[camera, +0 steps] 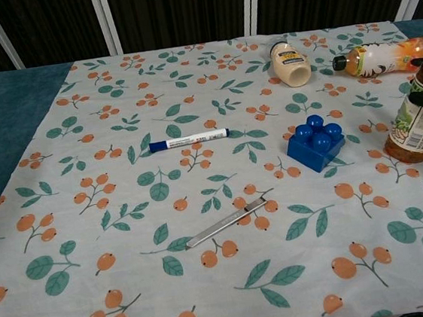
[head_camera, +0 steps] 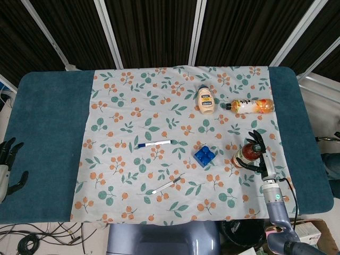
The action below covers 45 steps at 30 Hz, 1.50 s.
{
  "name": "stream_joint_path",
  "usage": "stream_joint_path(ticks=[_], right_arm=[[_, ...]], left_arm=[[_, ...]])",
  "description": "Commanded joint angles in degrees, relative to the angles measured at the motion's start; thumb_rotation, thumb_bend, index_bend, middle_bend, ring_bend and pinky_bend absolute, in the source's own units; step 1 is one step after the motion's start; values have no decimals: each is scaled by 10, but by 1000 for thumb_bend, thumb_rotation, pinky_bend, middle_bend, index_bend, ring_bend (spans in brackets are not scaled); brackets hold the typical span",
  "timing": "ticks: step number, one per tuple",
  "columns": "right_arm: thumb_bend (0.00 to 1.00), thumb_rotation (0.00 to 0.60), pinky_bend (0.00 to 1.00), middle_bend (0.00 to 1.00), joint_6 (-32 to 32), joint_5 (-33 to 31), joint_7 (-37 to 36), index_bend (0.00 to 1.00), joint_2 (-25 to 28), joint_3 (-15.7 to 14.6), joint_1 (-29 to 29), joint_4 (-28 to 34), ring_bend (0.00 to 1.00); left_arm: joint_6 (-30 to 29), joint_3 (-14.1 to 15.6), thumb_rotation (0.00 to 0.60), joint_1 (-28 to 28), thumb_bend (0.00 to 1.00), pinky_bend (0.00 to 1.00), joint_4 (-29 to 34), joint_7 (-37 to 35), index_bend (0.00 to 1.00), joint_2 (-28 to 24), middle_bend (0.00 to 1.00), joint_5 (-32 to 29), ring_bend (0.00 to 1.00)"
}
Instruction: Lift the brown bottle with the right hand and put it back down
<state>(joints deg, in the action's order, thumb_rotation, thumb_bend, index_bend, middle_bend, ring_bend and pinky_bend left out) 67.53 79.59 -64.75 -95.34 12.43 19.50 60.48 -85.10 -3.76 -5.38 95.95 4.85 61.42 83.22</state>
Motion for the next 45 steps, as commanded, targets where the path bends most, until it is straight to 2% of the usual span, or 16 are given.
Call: stream_joint_path(ticks=[1,31,35,38,42,45], right_arm=[[119,600,175,71,1,0,0,0,1,0,0,2,141],[118,600,175,76,-3,-4,7,0,4,-5,-2,4,142],[118,600,188,102,-7,-4,7,22,1,-6,0,-1,172],[182,600,257,165,-10,-5,9,97,-1,-6,2,-6,235],[345,600,418,262,-10,-4,16,207,-5,-7,4,-11,324],[439,600,484,330,-16,-13,28,263,-8,-4,4,-14,394]], left_arm=[[0,0,600,0,394,68,0,0,120,0,11,0,11],[-1,0,600,0,394,68,1,1,120,0,11,1,12],[-1,1,600,0,394,68,1,1,120,-1,11,1,12],[0,0,600,0,394,68,1,1,120,-1,11,0,12],[0,0,600,0,394,68,2,2,120,-1,11,-1,12],[1,0,600,0,394,68,2,3,120,-1,11,-2,12]])
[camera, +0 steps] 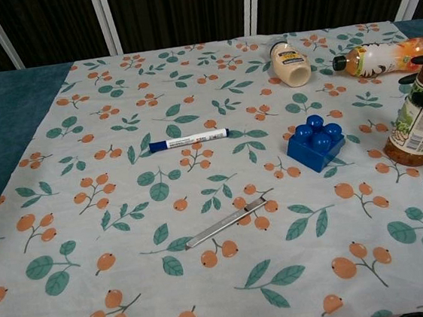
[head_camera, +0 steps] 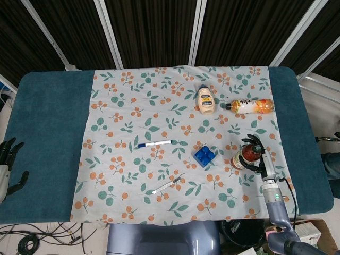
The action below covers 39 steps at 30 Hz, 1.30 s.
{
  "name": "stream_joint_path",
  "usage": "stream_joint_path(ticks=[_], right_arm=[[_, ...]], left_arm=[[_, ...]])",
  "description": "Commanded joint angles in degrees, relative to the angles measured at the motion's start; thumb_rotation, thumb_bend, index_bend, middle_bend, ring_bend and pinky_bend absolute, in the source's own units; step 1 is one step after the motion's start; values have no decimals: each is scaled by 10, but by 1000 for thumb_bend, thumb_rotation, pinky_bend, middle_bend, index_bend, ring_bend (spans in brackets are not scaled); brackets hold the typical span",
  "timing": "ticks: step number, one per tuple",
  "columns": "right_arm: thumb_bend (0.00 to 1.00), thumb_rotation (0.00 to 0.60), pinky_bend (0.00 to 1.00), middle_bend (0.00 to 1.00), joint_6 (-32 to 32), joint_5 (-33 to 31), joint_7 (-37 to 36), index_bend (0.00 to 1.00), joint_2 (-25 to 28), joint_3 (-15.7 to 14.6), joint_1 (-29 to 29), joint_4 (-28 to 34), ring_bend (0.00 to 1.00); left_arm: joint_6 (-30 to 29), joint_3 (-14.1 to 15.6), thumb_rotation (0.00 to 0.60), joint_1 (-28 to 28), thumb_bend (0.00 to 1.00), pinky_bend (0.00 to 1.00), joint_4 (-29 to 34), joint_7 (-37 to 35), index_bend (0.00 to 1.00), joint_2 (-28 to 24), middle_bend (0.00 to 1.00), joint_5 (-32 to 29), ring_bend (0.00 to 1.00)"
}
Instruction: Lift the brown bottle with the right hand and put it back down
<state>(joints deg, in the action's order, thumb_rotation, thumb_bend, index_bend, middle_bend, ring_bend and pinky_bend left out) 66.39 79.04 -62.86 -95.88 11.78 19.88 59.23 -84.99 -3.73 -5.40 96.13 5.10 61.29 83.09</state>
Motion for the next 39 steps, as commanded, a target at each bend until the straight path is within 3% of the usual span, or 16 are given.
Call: stream_joint_path(ticks=[1,7,13,21,28,34,39], right_arm=[[469,600,503,358,-6,-11,14,287,-3,5,1,-1,419],[522,600,606,463,-2,-8,20,448,16,16,7,26,520],[522,600,668,498,7,11,65,479,79,36,25,95,554],[518,600,668,498,-67,-12,116,480,215,82,66,283,555],[514,600,668,503,-131,-49,-14,480,302,149,90,418,563],[515,600,668,498,-152,-40,-159,480,337,186,93,457,562],[516,600,668,502,-149,-4,-300,480,348,192,81,458,567]], left_arm=[[0,0,600,0,394,68,1,0,120,0,11,-1,12],[2,0,600,0,394,68,2,0,120,-1,11,-2,11],[2,1,600,0,394,68,4,0,120,-1,11,-1,11],[0,2,600,1,394,68,6,0,120,-2,11,1,12],[0,2,600,1,394,68,5,-2,120,-3,11,1,12],[0,1,600,2,394,69,6,-5,120,-5,11,-2,12],[1,2,600,2,394,69,7,-4,120,-5,11,-1,12]])
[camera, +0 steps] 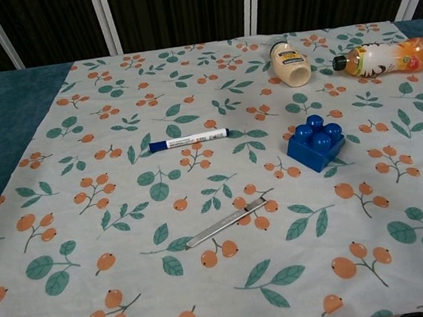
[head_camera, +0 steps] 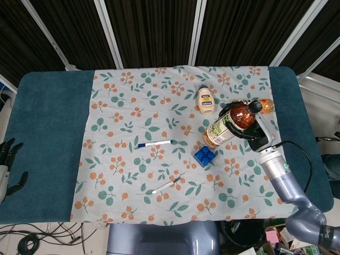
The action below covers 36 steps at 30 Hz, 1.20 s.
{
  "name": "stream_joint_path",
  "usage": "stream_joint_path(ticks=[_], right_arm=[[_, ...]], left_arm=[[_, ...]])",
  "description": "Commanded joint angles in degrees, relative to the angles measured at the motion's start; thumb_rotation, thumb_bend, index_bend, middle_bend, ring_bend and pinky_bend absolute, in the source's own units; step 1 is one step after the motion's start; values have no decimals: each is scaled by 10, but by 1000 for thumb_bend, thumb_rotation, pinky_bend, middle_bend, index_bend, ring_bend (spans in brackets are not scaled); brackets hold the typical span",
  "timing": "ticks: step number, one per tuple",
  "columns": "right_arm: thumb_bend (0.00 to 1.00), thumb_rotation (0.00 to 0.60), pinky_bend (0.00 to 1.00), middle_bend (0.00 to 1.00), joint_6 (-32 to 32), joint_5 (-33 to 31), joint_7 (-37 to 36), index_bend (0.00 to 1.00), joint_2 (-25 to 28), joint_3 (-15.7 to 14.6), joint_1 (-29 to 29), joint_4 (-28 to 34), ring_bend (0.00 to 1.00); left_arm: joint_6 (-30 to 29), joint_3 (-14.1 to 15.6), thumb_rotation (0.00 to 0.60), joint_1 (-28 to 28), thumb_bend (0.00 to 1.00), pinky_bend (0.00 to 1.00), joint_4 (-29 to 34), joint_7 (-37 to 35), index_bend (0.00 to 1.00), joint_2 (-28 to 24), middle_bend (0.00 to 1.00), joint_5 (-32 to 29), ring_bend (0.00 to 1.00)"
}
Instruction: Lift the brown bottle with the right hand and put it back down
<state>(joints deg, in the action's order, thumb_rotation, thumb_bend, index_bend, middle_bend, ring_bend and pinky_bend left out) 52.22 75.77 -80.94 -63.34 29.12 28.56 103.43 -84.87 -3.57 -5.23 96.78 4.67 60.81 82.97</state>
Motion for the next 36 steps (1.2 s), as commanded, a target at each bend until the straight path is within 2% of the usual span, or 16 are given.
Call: stream_joint_path(ticks=[1,5,8,10,12,17,22,27,31,33,36], right_arm=[[516,600,668,508,-3,40,-160,480,24,18,-10,12,573],[515,600,668,515,8,87,-244,480,28,-2,-17,-6,584],[512,600,668,516,10,130,-226,481,31,-32,-14,-22,585],[509,600,669,517,12,163,-149,481,28,-57,-10,-39,586],[509,600,670,517,5,176,-41,481,21,-78,-6,-52,587],[509,600,670,517,-20,148,297,481,-18,-120,-6,-66,587],[508,600,670,516,-5,117,561,480,-61,-134,-5,-93,587],[508,600,670,516,44,90,808,480,-92,-128,0,-122,587],[508,600,670,516,99,110,948,480,-102,-120,7,-147,586],[506,600,670,516,125,125,981,481,-105,-114,11,-155,586],[503,600,669,513,147,128,980,480,-104,-105,15,-150,587]], left_arm=[[0,0,600,0,394,69,0,0,120,0,11,0,11],[1,0,600,0,394,69,1,-1,120,0,11,-2,12],[3,0,600,0,394,69,2,0,120,0,11,-3,12],[4,0,600,-1,394,69,2,1,120,0,11,-4,12],[3,0,600,0,394,69,3,2,120,0,11,-4,11],[4,0,600,0,394,69,3,2,120,-1,11,-4,12],[1,0,600,1,394,69,3,0,120,-1,11,-3,11],[1,0,600,0,394,69,3,-2,120,-2,11,-1,11],[3,0,600,0,394,69,2,-2,120,-2,11,-2,12],[3,0,600,0,394,69,3,-2,120,-2,11,-2,12],[2,0,600,0,394,69,3,-1,120,-2,11,-2,12]])
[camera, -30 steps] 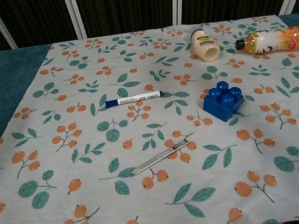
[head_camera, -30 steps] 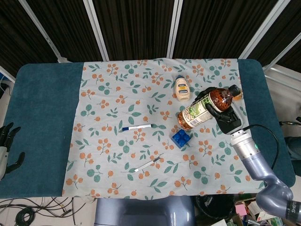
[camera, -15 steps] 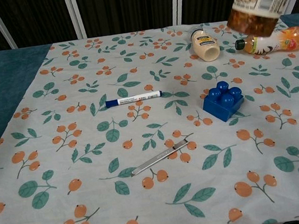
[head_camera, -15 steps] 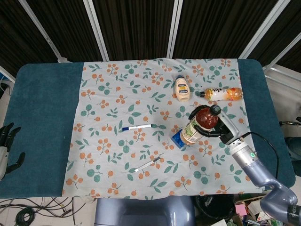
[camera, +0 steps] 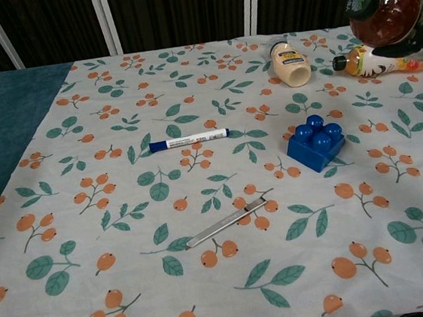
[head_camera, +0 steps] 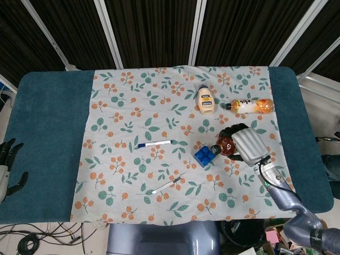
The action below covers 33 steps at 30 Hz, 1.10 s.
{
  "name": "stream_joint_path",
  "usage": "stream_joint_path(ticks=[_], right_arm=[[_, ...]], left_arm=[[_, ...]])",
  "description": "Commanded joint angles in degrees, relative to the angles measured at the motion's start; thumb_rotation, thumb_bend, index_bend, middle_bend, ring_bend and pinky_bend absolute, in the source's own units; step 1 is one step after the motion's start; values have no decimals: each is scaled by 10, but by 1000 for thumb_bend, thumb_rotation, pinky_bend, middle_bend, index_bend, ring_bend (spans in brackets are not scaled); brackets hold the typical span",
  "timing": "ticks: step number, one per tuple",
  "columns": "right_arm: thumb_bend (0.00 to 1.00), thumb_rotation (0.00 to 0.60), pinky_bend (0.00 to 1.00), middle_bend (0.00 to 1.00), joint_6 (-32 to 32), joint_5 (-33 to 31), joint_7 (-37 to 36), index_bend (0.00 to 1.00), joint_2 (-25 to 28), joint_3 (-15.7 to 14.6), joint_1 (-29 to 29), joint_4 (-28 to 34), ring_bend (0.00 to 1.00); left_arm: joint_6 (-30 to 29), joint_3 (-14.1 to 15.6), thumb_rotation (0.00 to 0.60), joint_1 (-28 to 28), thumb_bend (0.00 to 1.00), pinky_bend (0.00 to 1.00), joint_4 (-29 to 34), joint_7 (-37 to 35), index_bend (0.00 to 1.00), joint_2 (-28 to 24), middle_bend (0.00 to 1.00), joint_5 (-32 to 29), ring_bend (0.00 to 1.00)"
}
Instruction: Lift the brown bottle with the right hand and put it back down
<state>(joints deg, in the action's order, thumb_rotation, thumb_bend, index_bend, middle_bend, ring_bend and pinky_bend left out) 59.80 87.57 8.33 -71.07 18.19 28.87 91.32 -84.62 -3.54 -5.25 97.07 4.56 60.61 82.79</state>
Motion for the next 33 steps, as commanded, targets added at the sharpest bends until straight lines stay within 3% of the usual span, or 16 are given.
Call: stream_joint_path(ticks=[1,5,7,10,12,18,22,25,28,31,33], right_arm=[[503,600,668,511,75,7,78,480,-26,8,12,-23,587],[500,600,668,507,84,-20,-17,480,-20,25,14,28,586],[499,600,668,506,70,-54,-113,480,-12,37,12,81,586],[498,600,665,498,20,-146,-367,480,18,82,2,200,579],[495,600,659,484,-18,-175,-511,478,48,116,-3,238,567],[467,600,630,470,-106,-168,-874,476,116,194,-30,257,555],[468,600,629,469,-115,-103,-1004,476,135,203,-46,229,554],[467,600,629,469,-114,-61,-1053,476,142,192,-48,208,554],[468,600,629,469,-121,-17,-1023,476,149,167,-40,182,554],[468,600,630,471,-128,23,-907,476,152,133,-28,147,554],[467,600,630,471,-133,24,-757,476,146,114,-21,119,554]], left_arm=[[0,0,600,0,394,69,0,1,120,0,11,0,12],[0,0,600,0,394,69,0,2,120,1,11,0,11],[0,0,600,0,394,69,0,2,120,1,11,0,12],[-1,0,600,0,394,69,0,2,120,1,11,0,12],[-1,1,600,1,394,69,0,1,120,0,11,1,11],[-1,0,600,1,394,69,0,0,120,-1,11,1,11],[-1,0,600,0,394,69,0,1,120,0,11,2,12],[-1,1,600,0,394,69,0,1,120,0,11,2,12],[-1,1,600,1,394,69,-1,2,120,1,11,1,12],[-2,0,600,1,394,69,-2,5,120,1,11,1,12],[-3,0,600,1,394,69,-2,7,120,2,11,1,12]])
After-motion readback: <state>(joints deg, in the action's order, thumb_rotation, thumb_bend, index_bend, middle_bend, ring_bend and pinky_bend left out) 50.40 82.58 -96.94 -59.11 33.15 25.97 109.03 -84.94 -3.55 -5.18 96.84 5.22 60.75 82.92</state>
